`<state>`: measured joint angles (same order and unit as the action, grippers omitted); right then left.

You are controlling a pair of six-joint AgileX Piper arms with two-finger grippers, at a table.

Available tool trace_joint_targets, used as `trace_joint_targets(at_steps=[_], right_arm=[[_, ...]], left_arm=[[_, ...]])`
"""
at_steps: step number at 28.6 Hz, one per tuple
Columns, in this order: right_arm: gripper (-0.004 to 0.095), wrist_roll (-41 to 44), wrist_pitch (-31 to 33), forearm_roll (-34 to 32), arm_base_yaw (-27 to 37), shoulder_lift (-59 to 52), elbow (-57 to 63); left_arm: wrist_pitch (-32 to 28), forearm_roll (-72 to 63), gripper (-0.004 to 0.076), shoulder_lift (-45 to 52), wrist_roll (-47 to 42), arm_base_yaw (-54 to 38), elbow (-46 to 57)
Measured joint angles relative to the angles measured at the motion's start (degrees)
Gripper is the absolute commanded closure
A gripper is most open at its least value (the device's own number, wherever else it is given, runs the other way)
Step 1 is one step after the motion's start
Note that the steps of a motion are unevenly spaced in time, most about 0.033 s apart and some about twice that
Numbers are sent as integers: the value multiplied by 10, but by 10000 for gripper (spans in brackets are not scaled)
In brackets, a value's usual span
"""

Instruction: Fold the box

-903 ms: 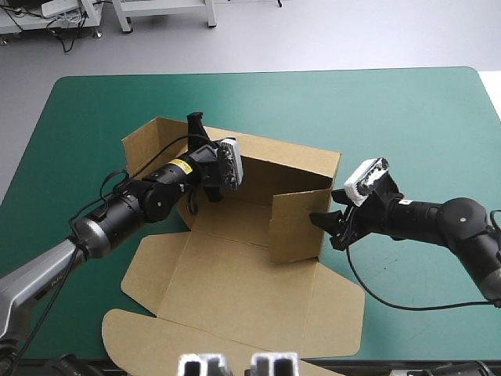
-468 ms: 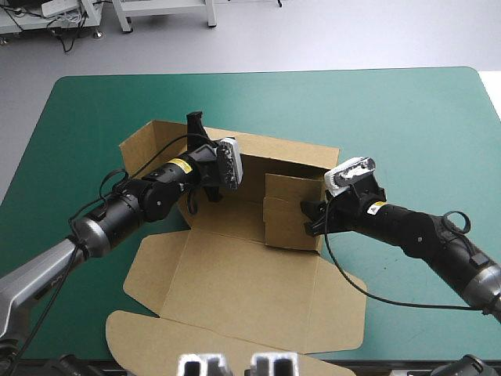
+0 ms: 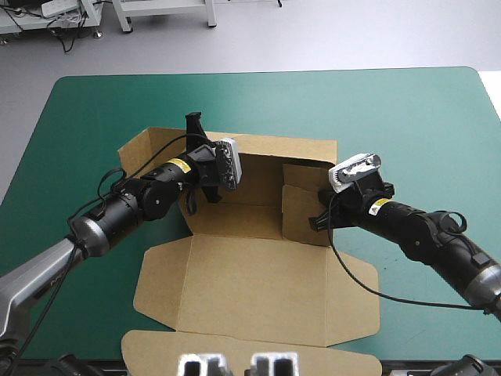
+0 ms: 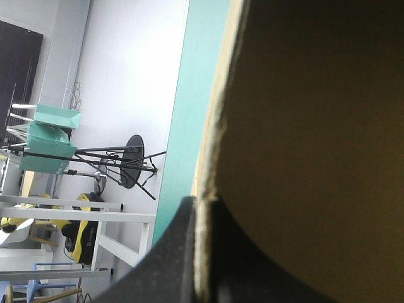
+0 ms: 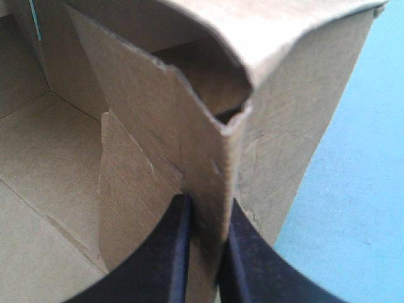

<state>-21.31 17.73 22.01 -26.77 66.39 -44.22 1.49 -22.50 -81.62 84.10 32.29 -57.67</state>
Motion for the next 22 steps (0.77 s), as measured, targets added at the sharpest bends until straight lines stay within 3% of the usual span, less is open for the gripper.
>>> trace_joint_targets(at_steps=[4,6,12,14,22], right_arm=[[926,7,11,-15,0,1,-11],[926,23,19,-38,0,4,-20],[927,120,27,-146,0,8,-47],[927,145,31,-170,0,8,-48],[927,173,36,-201,0,8,-48]], left_arm=[[7,1,732,3,0,0,-1],[13,1,693,8,0,0,-1],[48,-4,329,44,0,3,-1],[62,-17,247,58,0,4,-1],[111,-50,222,108,0,4,-1]])
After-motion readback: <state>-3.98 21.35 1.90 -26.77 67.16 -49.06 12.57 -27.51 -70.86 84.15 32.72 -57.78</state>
